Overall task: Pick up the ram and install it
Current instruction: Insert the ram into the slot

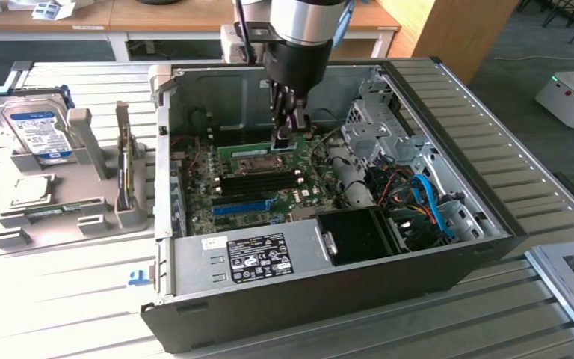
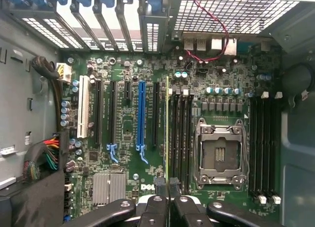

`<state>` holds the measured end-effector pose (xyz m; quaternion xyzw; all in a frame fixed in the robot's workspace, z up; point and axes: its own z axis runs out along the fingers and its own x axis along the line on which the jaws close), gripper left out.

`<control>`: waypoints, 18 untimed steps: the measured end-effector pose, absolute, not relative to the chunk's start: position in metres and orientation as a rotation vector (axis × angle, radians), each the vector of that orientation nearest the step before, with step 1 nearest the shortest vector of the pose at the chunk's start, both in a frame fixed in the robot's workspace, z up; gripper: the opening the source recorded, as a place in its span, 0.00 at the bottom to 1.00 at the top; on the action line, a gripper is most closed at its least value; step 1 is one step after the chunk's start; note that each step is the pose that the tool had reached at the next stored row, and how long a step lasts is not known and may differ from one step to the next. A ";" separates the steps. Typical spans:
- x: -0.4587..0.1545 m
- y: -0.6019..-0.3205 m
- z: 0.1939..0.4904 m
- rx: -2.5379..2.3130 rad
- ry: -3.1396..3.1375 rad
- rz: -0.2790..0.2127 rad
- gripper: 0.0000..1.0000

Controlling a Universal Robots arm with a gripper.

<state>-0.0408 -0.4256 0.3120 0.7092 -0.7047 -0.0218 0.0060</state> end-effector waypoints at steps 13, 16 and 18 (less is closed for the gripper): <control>-0.041 -0.426 0.297 2.219 -2.205 -0.068 0.12; -0.041 -0.426 0.293 2.219 -2.205 -0.068 0.12; -0.041 -0.426 0.290 2.219 -2.205 -0.068 0.12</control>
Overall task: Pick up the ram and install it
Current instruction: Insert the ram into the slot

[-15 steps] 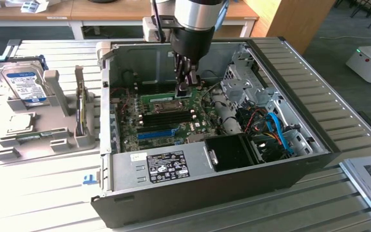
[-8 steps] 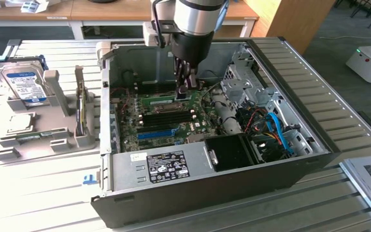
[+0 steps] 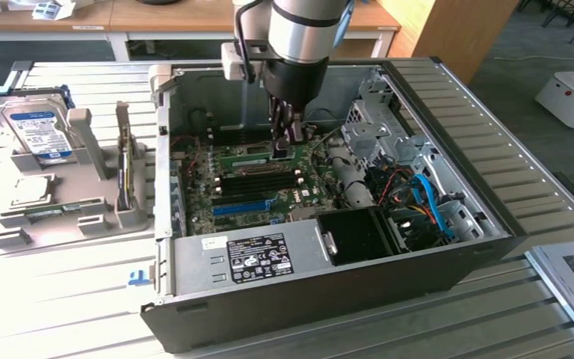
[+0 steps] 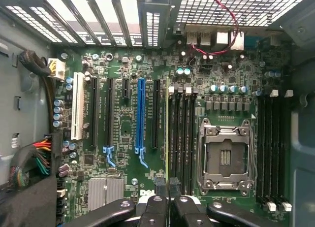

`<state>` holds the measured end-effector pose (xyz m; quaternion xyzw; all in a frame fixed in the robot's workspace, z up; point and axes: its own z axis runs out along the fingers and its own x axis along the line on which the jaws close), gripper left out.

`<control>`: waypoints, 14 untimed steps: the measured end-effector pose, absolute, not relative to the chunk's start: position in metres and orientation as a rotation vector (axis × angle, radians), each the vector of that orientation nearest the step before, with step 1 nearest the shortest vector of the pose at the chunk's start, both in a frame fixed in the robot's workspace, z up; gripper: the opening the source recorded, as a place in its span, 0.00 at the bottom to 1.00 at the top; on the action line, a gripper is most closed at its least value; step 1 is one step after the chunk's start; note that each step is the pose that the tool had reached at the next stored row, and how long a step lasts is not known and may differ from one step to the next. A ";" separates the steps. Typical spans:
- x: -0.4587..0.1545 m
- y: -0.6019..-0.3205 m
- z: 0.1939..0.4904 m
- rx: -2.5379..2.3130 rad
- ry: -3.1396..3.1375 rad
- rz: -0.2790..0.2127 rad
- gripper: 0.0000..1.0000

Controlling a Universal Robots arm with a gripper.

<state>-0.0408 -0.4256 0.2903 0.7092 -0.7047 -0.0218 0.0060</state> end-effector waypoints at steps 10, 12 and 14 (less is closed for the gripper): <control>-0.041 -0.426 0.280 2.219 -2.205 -0.068 0.12; -0.041 -0.426 0.279 2.219 -2.205 -0.068 0.12; -0.041 -0.426 0.278 2.219 -2.205 -0.068 0.12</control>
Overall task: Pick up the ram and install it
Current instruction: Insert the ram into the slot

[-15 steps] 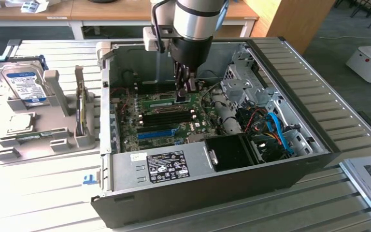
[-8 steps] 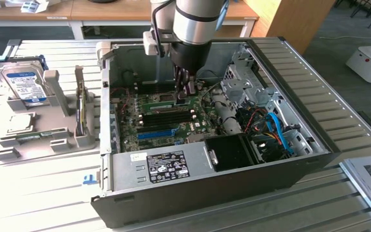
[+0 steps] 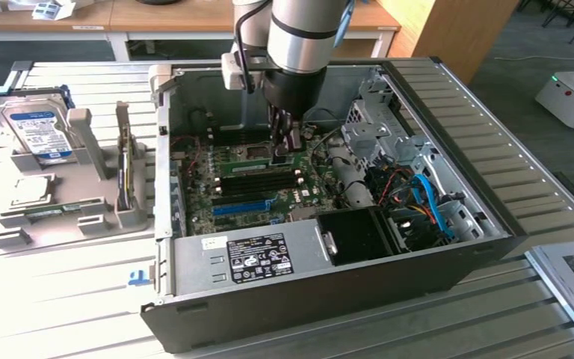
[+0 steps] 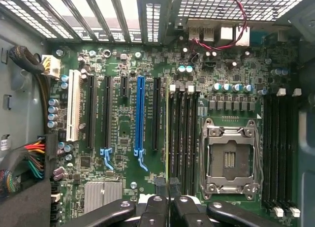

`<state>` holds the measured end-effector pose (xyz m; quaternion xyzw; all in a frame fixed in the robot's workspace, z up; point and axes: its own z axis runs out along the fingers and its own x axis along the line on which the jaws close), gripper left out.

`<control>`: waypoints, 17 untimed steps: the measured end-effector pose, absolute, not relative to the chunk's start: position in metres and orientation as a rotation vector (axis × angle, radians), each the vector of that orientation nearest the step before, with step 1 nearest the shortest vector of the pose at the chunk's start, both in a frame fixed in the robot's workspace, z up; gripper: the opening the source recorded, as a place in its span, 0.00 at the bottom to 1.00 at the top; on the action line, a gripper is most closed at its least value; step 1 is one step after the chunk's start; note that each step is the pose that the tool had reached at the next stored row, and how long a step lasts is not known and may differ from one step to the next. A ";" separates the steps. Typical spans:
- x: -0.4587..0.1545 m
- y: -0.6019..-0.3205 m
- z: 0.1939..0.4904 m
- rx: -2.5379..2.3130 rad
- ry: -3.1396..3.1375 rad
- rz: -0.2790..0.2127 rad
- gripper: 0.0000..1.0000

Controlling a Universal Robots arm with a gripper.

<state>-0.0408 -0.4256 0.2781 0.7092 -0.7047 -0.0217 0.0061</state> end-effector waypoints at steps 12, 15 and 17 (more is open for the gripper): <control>-0.041 -0.426 0.269 2.219 -2.205 -0.068 0.12; -0.041 -0.426 0.266 2.219 -2.205 -0.068 0.12; -0.041 -0.426 0.264 2.219 -2.205 -0.068 0.12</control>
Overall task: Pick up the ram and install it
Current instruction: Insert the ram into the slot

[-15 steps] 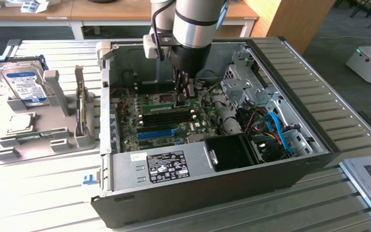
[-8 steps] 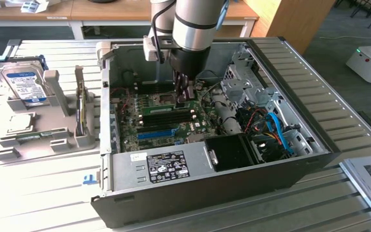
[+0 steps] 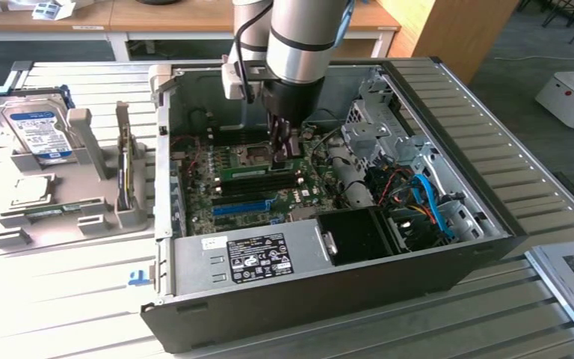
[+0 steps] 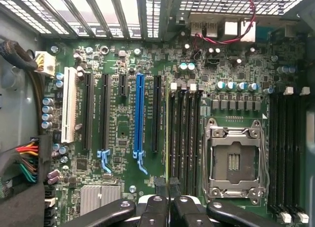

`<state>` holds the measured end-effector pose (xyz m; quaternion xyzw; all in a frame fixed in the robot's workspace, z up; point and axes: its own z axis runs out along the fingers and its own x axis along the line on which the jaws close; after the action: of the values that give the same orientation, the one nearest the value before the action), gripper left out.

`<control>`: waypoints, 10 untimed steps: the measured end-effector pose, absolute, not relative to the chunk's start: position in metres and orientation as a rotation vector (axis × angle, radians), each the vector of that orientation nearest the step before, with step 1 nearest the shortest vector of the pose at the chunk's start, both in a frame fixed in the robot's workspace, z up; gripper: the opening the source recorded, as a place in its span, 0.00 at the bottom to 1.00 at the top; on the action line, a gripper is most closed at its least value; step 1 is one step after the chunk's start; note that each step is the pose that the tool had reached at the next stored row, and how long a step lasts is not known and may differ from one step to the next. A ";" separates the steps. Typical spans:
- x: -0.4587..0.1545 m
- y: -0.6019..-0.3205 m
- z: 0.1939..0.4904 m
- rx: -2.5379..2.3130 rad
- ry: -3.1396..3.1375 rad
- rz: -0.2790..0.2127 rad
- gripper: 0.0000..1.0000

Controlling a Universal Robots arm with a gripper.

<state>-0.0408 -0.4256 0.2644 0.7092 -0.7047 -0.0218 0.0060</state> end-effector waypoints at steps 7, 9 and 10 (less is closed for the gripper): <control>-0.041 -0.426 0.258 2.219 -2.205 -0.068 0.12; -0.041 -0.426 0.257 2.219 -2.205 -0.068 0.12; -0.041 -0.426 0.256 2.219 -2.205 -0.068 0.12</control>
<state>-0.0408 -0.4256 0.2563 0.7092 -0.7047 -0.0218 0.0060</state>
